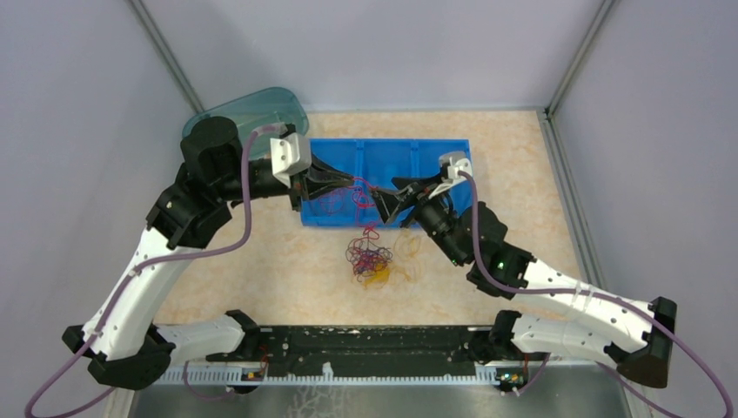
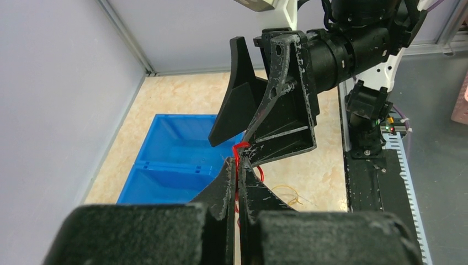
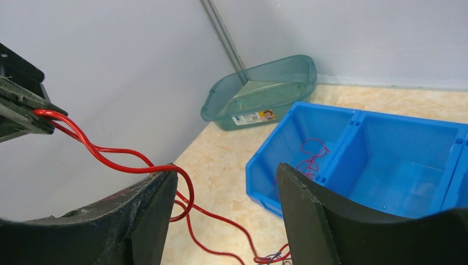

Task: Untangle the cables
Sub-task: Untie the cable.

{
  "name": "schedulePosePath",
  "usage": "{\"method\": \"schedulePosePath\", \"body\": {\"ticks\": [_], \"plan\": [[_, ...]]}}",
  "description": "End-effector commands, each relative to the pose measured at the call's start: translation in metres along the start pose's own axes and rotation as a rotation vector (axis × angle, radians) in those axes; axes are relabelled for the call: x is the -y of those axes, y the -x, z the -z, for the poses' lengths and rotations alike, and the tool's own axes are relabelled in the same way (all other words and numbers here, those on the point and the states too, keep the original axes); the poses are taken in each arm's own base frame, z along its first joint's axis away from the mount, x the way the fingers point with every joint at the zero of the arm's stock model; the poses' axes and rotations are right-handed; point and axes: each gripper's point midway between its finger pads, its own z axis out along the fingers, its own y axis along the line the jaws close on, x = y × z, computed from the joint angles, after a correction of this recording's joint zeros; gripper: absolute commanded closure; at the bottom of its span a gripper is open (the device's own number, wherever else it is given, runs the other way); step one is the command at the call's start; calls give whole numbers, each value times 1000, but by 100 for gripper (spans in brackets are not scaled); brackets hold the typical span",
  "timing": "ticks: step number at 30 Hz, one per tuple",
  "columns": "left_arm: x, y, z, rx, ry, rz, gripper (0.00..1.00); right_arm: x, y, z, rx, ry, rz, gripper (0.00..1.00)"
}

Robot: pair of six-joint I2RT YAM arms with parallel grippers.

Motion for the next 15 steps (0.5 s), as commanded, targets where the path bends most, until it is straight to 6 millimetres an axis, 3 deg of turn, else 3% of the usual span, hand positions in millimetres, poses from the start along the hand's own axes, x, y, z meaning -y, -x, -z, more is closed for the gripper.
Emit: {"method": "schedulePosePath", "body": {"ticks": [1, 15], "plan": [[7, 14, 3, 25, -30, 4, 100, -8, 38, 3, 110, 17, -28, 34], [33, 44, -2, 80, -222, 159, 100, 19, 14, -46, 120, -241, -21, 36]]}}
